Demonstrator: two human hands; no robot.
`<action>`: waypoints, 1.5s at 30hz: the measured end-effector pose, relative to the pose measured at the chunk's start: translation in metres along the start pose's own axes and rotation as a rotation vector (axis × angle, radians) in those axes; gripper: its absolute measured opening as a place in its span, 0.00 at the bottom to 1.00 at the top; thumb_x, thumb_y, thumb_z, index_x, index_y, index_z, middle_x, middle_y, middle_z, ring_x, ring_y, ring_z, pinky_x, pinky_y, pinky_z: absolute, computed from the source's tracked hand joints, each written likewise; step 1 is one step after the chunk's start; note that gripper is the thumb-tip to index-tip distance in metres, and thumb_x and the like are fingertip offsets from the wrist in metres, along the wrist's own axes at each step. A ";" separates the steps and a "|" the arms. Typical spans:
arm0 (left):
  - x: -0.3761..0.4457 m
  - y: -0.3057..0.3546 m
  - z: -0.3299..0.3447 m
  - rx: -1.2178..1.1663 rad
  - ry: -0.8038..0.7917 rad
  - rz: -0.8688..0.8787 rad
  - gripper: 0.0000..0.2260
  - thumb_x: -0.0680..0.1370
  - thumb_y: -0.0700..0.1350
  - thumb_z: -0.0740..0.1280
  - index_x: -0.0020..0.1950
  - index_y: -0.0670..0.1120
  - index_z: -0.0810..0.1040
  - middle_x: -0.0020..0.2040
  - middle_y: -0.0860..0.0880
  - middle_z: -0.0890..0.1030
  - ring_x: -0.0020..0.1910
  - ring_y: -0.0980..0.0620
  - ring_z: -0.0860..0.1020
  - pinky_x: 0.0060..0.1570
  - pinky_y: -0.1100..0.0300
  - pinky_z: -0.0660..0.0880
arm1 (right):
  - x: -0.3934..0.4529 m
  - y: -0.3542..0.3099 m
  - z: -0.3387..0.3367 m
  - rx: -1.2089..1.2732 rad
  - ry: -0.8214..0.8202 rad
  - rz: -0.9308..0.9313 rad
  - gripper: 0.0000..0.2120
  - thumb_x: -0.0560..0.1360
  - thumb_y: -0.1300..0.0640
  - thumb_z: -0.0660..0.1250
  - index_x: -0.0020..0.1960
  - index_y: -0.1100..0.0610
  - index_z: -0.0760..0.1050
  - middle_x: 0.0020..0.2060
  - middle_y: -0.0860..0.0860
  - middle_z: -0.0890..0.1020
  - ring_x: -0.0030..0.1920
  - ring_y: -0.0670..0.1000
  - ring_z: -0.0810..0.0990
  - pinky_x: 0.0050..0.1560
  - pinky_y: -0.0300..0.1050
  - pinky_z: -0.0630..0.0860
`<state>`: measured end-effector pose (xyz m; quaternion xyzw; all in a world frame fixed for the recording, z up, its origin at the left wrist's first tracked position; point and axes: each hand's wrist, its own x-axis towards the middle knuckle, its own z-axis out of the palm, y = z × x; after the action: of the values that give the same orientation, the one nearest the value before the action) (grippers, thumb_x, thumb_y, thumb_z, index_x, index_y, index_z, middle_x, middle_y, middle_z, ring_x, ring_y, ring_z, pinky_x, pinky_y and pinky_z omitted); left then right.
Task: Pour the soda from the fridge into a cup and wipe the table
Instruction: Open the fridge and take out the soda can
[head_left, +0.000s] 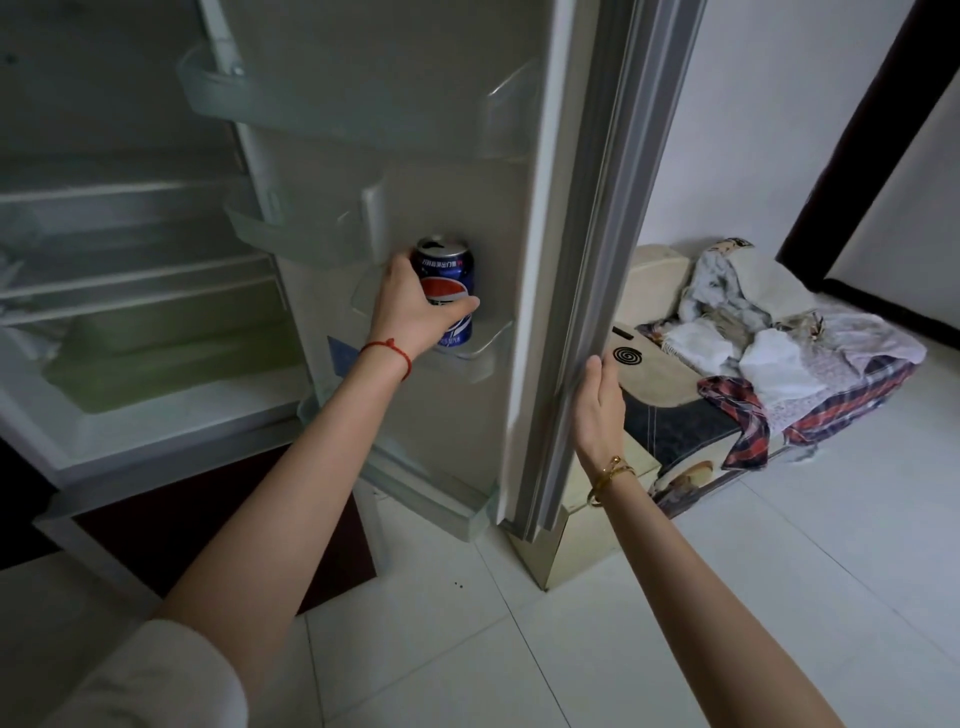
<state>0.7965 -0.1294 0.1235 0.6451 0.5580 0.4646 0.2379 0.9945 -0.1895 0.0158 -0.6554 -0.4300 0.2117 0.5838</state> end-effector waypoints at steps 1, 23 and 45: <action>0.001 0.001 0.001 0.000 0.003 -0.016 0.33 0.66 0.49 0.79 0.65 0.41 0.69 0.64 0.44 0.76 0.61 0.47 0.75 0.54 0.62 0.69 | 0.000 -0.001 0.000 0.006 -0.002 -0.002 0.26 0.84 0.48 0.48 0.78 0.58 0.54 0.76 0.53 0.61 0.76 0.51 0.59 0.74 0.43 0.53; -0.066 0.024 -0.051 -0.369 0.127 0.018 0.32 0.60 0.48 0.82 0.62 0.52 0.75 0.57 0.56 0.81 0.56 0.58 0.80 0.56 0.59 0.78 | -0.015 -0.003 -0.011 0.005 -0.046 -0.002 0.23 0.84 0.47 0.47 0.71 0.59 0.67 0.66 0.55 0.74 0.67 0.55 0.72 0.68 0.46 0.65; -0.220 -0.036 -0.160 -0.438 0.230 -0.111 0.31 0.63 0.37 0.78 0.63 0.51 0.74 0.59 0.54 0.81 0.56 0.60 0.80 0.53 0.67 0.77 | -0.157 -0.003 0.026 -0.218 -0.043 -0.546 0.24 0.83 0.50 0.52 0.75 0.59 0.62 0.57 0.55 0.80 0.55 0.50 0.78 0.58 0.44 0.75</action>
<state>0.6526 -0.3608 0.0934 0.4894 0.5019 0.6311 0.3321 0.8880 -0.3017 -0.0225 -0.5698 -0.6228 0.0132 0.5359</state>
